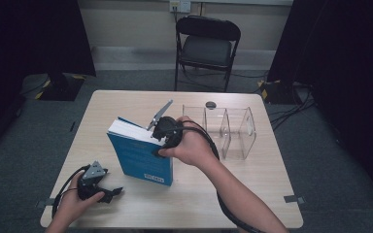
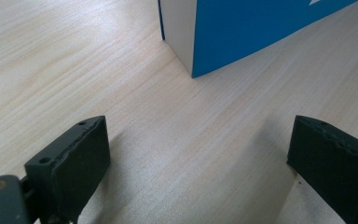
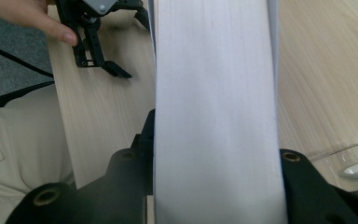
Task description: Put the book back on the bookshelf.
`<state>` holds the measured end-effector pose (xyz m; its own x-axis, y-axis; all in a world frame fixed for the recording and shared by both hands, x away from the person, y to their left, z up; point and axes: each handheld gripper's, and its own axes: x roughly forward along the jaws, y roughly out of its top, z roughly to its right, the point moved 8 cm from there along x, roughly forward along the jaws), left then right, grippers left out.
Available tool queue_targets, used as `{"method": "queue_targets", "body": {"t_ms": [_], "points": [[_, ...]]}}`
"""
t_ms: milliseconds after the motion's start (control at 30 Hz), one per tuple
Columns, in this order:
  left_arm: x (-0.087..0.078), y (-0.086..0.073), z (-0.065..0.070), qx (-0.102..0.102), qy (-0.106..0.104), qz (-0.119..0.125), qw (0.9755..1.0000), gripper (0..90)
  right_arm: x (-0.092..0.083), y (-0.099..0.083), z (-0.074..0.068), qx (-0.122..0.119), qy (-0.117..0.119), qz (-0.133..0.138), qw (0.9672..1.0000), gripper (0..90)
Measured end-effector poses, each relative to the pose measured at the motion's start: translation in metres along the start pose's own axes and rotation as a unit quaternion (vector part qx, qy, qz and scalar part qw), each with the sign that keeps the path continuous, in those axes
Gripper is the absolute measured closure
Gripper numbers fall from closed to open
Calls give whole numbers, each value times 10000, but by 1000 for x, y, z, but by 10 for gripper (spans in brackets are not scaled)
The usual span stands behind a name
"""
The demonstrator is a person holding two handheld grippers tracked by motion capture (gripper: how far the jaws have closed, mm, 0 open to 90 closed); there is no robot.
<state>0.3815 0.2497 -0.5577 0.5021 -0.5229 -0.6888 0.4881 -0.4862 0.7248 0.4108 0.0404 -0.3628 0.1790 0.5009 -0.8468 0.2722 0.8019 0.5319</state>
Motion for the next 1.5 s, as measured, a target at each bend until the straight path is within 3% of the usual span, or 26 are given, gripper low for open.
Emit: {"method": "queue_targets", "body": {"t_ms": [533, 733, 933, 1267, 1500], "points": [[0, 0, 0, 2, 0, -1, 10000, 52, 0, -1, -1, -21, -14, 97, 10000, 621], [0, 0, 0, 3, 0, 1, 10000, 52, 0, 0, -4, 202, -92, 87, 9997, 627], [0, 0, 0, 3, 0, 0, 10000, 52, -1, -1, -4, 197, -82, 145, 9997, 627], [0, 0, 0, 3, -1, 0, 10000, 52, -12, -3, -3, 237, -183, 258, 9992, 629], [0, 0, 0, 1, -4, 0, 10000, 52, -26, -11, 4, 463, -239, 301, 9982, 630]]}}
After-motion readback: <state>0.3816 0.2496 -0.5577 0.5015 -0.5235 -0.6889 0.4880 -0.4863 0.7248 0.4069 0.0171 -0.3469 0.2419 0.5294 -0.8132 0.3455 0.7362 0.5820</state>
